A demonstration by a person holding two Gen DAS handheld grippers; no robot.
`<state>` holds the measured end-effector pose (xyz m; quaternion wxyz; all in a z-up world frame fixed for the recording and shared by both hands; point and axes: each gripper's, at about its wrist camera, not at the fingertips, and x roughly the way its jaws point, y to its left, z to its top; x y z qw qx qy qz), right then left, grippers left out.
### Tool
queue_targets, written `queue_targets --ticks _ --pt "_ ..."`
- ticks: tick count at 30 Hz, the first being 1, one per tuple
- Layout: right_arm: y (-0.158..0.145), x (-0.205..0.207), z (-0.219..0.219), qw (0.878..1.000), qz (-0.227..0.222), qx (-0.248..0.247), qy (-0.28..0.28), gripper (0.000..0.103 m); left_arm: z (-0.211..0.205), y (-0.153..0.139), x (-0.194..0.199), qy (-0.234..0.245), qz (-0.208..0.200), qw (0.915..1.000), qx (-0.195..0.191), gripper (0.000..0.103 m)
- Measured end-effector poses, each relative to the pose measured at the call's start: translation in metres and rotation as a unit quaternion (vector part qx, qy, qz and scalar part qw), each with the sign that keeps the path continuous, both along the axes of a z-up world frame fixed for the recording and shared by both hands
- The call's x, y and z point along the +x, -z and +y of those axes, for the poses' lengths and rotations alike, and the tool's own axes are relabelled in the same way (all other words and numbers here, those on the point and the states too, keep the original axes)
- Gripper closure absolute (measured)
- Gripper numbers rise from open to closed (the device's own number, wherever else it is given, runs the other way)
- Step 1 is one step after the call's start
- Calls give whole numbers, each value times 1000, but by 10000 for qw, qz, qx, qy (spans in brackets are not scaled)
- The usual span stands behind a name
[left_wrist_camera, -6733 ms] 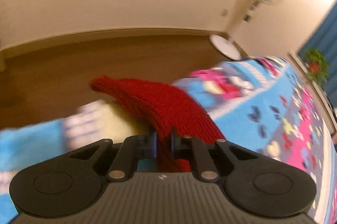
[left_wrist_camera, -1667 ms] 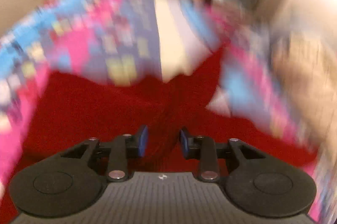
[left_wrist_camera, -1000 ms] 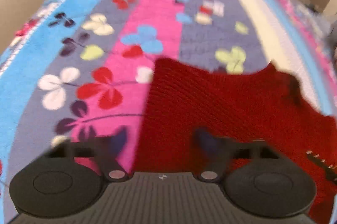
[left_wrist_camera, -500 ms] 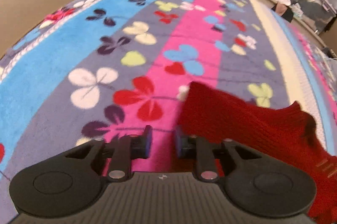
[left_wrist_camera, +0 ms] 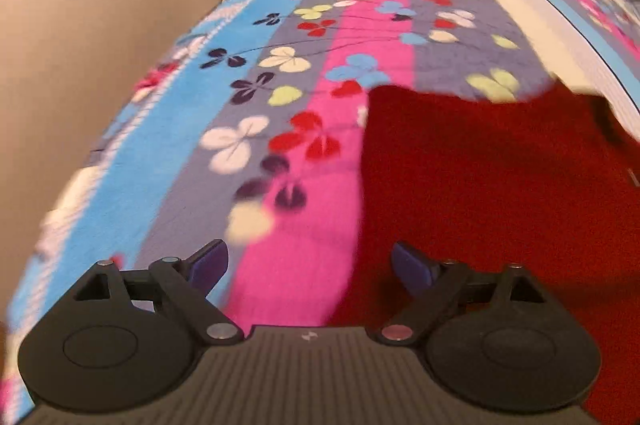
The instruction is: Fold small clothes
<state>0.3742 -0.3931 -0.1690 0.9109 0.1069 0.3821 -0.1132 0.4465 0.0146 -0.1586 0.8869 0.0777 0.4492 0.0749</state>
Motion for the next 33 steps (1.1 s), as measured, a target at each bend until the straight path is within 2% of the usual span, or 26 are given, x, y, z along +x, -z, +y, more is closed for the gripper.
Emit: queue_targets --ticks 2,4,7,11,14,18,22,28,33 --pt "-32 -49 1 9981 -348 498 -75 33 -4 -14 -51 213 107 9997 57 8" --pt "-60 -106 8 9964 -477 673 -185 28 -7 -27 -105 374 227 9990 95 8" --pt "-84 -190 30 9965 -461 679 -165 25 -5 -47 -176 341 521 9979 171 8" --pt "-113 -274 57 9973 -426 585 -88 24 5 -75 -247 175 750 9970 -27 8" --pt "-132 -320 68 9968 -598 531 -79 24 8 -102 -287 168 553 9983 -43 8" --pt "-154 -356 77 9959 -798 379 -197 23 7 -136 -329 188 233 9995 54 8" --pt "-170 -387 85 9944 -1000 236 -261 23 5 -161 -357 275 17 9996 -65 8" --pt "-186 -419 93 9925 -1162 188 -338 23 2 -180 -390 389 -250 9988 -144 8" --pt "-193 -432 98 9915 -1234 138 -383 23 5 -185 -399 377 -301 9986 -196 8"
